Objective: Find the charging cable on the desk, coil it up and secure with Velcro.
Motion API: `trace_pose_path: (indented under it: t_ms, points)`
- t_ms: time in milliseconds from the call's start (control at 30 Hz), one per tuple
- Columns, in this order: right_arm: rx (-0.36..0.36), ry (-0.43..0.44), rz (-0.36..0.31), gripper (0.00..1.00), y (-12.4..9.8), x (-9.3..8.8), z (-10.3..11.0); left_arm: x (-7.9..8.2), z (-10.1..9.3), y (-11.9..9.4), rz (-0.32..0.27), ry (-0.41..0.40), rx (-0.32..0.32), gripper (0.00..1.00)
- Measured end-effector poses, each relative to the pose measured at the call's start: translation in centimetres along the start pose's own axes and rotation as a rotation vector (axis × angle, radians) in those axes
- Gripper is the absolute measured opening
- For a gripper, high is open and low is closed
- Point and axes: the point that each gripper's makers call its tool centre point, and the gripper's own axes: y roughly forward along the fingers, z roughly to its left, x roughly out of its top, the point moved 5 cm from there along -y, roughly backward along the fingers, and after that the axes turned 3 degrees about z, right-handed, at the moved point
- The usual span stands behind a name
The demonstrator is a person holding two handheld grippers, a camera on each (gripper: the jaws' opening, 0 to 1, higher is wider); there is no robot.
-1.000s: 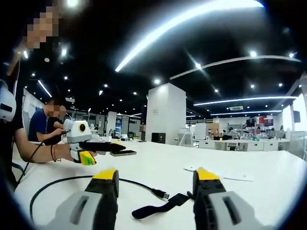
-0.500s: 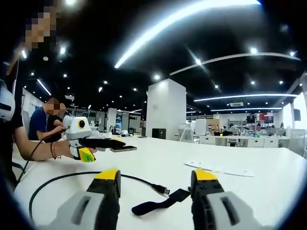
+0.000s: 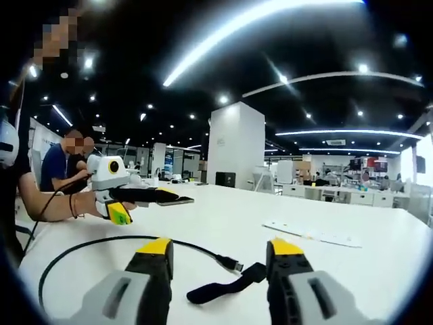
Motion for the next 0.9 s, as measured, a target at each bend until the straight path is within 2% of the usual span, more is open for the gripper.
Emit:
trace_pose_path:
  t_ms: [367, 567, 633, 700, 900]
  points:
    - [-0.006, 0.022, 0.016, 0.52, 0.4, 0.3, 0.3, -0.2, -0.1, 0.0, 0.002, -0.015, -0.012, 0.7]
    - [-0.016, 0.061, -0.014, 0.52, 0.5, 1.1, 0.2, -0.1, -0.1, 0.0, -0.005, -0.022, -0.018, 0.69]
    - [-0.02, 0.073, -0.009, 0.49, 0.5, 1.2, 0.1, -0.2, -0.1, 0.0, -0.002, -0.023, -0.019, 0.69]
    - [-0.027, 0.062, -0.01, 0.47, 0.6, 1.3, 0.1, -0.2, -0.1, 0.0, -0.005, -0.025, -0.019, 0.69]
    - [-0.034, 0.042, -0.009, 0.5, 0.8, 1.3, 0.1, -0.1, -0.1, 0.0, -0.005, -0.023, -0.021, 0.68]
